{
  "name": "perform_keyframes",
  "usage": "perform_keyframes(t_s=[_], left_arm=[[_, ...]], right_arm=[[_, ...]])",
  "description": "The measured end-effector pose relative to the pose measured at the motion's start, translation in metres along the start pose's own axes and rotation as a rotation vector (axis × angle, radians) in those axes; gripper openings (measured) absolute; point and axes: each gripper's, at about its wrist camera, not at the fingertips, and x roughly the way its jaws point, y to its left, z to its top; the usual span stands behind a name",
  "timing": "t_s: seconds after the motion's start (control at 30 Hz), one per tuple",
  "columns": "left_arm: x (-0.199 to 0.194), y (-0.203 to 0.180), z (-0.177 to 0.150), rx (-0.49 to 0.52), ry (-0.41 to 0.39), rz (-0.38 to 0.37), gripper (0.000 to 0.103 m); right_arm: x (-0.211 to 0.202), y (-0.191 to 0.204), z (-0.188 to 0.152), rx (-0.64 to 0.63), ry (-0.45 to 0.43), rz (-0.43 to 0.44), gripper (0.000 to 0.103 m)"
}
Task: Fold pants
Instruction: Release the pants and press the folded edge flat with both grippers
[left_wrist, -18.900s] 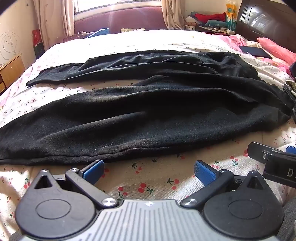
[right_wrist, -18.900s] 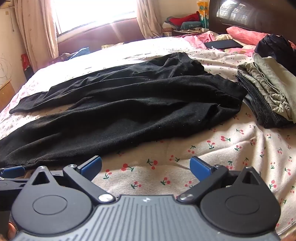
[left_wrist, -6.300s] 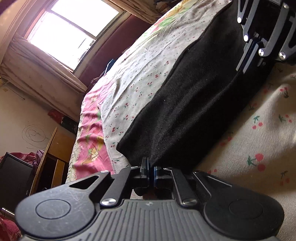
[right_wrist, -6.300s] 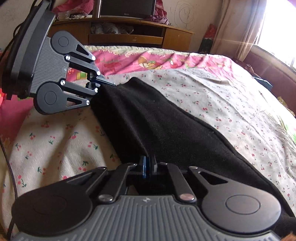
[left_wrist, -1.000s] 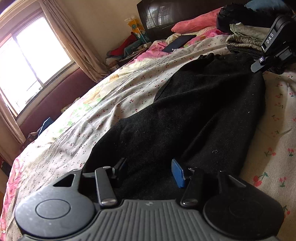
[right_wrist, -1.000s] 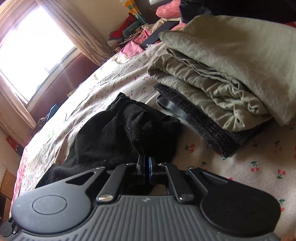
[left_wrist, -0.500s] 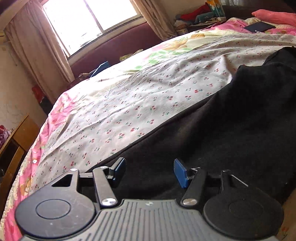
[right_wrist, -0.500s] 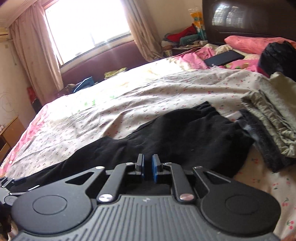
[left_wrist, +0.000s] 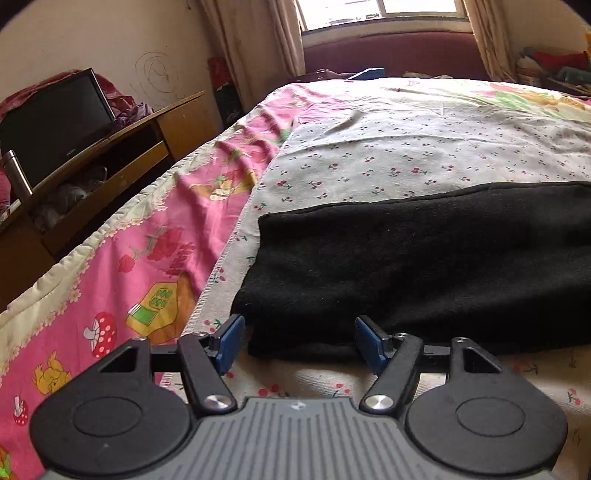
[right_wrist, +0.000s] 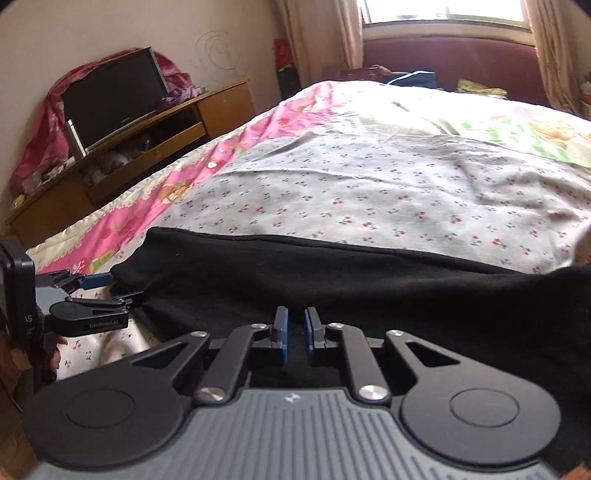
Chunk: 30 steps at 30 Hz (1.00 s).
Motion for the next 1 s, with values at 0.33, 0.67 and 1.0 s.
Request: perform_keyframes(t_s=[0.33, 0.67, 1.0], left_arm=[[-0.007, 0.033, -0.016, -0.148, 0.017, -0.117, 0.079], [-0.011, 0.033, -0.018, -0.094, -0.017, -0.144, 0.079], [-0.002, 0.057, -0.017, -0.301, -0.002, -0.277, 0.079]], right_arm=[[0.074, 0.117, -0.009, -0.497, 0.087, 0.135, 0.035], [0.087, 0.121, -0.001, -0.526, 0.094, 0.055, 0.002], [0.097, 0.122, -0.011, -0.590, 0.153, 0.075, 0.003]])
